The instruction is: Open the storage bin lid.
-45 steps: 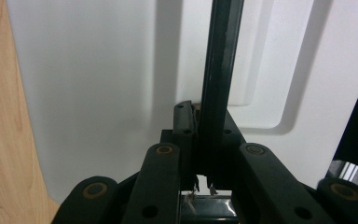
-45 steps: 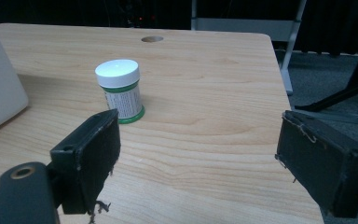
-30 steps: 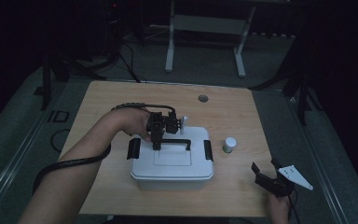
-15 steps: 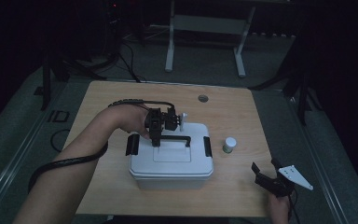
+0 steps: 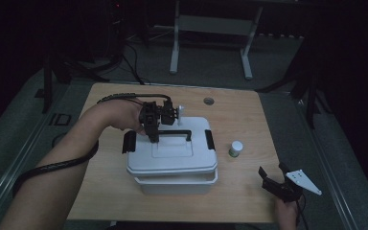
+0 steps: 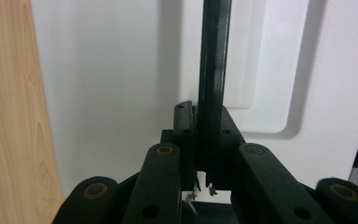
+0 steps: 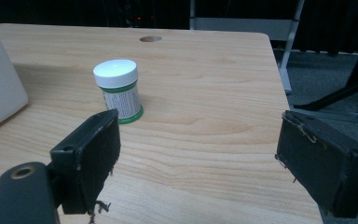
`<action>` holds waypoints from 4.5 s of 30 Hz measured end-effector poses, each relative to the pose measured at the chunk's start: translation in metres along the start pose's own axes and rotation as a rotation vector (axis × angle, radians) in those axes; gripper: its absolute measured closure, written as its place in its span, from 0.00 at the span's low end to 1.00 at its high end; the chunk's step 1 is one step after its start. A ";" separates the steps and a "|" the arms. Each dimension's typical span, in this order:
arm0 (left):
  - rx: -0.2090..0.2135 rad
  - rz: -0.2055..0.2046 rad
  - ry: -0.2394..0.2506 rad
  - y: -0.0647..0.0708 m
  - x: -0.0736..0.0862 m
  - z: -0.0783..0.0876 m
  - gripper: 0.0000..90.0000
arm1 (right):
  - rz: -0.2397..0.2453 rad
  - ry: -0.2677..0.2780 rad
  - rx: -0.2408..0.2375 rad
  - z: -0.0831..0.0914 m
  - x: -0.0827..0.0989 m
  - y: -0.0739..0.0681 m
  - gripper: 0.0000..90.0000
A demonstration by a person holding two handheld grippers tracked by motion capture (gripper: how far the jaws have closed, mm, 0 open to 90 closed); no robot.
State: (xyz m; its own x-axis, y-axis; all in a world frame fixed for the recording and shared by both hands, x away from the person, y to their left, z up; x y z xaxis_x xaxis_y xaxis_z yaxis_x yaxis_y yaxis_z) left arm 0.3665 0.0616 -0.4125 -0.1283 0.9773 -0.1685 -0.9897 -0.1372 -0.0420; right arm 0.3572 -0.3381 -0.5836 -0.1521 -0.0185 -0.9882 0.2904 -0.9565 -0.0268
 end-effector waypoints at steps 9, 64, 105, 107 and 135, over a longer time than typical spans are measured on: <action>-0.032 0.036 0.012 -0.003 0.017 0.015 0.93 | 0.002 -0.003 0.003 0.000 0.000 0.000 0.15; -0.151 0.468 0.047 0.001 0.233 0.021 0.93 | 0.017 -0.020 0.016 -0.002 0.001 -0.001 0.15; -0.031 0.585 0.090 -0.005 0.256 -0.124 0.93 | 0.023 -0.023 0.015 -0.002 0.002 -0.001 0.15; -0.011 0.590 0.083 -0.002 0.257 -0.128 0.93 | 0.023 -0.024 0.015 -0.002 0.002 -0.001 0.15; 0.022 0.669 0.016 0.002 0.263 -0.135 0.31 | -0.037 -0.110 -0.066 -0.006 0.008 -0.004 0.15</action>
State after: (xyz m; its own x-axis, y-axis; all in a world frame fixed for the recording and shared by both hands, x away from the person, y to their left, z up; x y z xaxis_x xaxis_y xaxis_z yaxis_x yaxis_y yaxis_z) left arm 0.3392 0.2970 -0.5900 -0.7140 0.6801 -0.1662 -0.6982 -0.7093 0.0970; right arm 0.3602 -0.3330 -0.5918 -0.2655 -0.0194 -0.9639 0.3441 -0.9359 -0.0760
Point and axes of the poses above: each handheld gripper's, and its own axes: z roughly backward along the jaws, x roughly out of its underside, y roughly to its right, the point moved 10 cm from there along -z, roughly forward along the jaws, and after that the axes turned 9 degrees about y, right-handed, at the moved point
